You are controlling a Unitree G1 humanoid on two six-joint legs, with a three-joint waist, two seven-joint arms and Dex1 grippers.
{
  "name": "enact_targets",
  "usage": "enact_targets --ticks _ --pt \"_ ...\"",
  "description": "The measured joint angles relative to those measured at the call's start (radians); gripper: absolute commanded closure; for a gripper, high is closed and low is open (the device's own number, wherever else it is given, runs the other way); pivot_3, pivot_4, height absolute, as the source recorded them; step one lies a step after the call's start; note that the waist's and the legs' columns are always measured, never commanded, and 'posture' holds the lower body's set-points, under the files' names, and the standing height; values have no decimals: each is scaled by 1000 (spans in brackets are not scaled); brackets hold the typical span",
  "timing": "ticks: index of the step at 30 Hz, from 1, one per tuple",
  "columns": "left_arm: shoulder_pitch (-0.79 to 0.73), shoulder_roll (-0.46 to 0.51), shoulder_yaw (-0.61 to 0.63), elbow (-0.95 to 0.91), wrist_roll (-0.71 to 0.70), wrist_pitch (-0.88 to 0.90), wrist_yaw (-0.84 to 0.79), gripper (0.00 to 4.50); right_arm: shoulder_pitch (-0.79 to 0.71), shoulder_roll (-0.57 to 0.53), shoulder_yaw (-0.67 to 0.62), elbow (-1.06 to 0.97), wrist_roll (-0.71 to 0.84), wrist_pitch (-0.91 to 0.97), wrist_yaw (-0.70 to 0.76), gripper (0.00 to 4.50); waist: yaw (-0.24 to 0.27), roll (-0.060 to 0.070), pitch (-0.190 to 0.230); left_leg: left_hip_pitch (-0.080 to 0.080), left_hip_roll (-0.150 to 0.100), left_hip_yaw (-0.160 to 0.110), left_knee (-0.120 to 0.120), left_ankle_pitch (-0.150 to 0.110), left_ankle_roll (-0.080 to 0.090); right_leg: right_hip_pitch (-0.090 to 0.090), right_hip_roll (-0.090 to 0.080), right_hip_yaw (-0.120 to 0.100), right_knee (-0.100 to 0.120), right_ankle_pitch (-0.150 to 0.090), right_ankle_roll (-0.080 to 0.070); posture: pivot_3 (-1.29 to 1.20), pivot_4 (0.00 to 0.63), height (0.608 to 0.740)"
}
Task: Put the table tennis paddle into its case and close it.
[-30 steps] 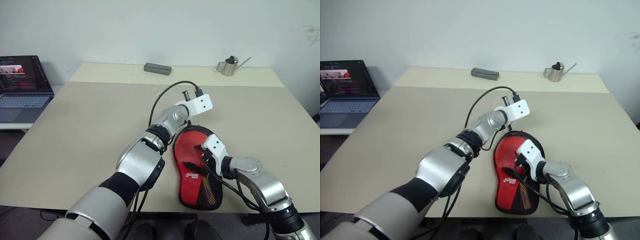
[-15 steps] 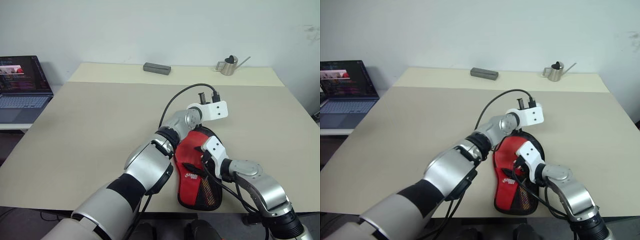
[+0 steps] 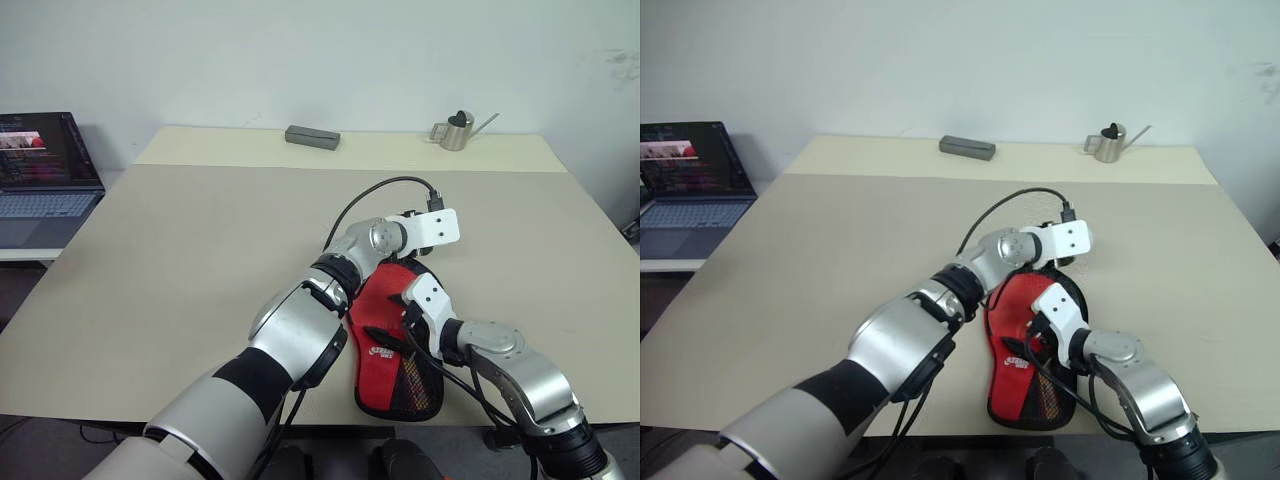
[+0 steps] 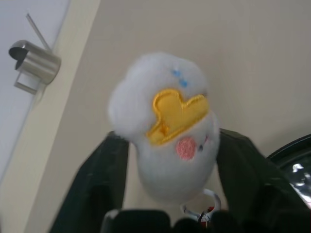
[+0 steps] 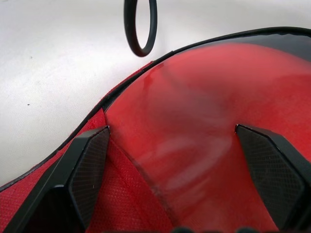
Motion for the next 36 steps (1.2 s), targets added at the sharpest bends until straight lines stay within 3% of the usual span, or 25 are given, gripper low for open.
enact_targets --ticks 2,19,25,31,36 --pt "0 0 10 -2 -19 -9 -34 23 -6 -1 2 7 2 0 2 0 -1 0 0 0 0 0 0 0 0 0 0 0 1 0 0 0 150 740" --pt "6 37 270 -133 -391 -139 -563 23 -109 -9 32 130 6 -41 79 0 -17 1 -1 5 1 2 1 0 0 2 2 3 5 0 0 0 150 740" --pt "92 242 302 -298 -467 -134 -698 23 -128 -14 36 169 8 -67 111 0 -26 3 -3 13 1 2 0 0 0 9 2 3 5 0 -1 0 150 740" --pt "271 530 311 -502 -517 25 -803 23 -122 -45 20 177 12 -94 150 0 -18 2 -2 9 1 0 1 0 0 7 0 1 3 0 -1 0 150 740" --pt "478 642 294 -846 -616 246 -927 23 -125 -74 -3 200 15 -116 178 0 1 2 -3 10 1 0 2 0 0 8 -1 1 4 0 -1 0 150 740"
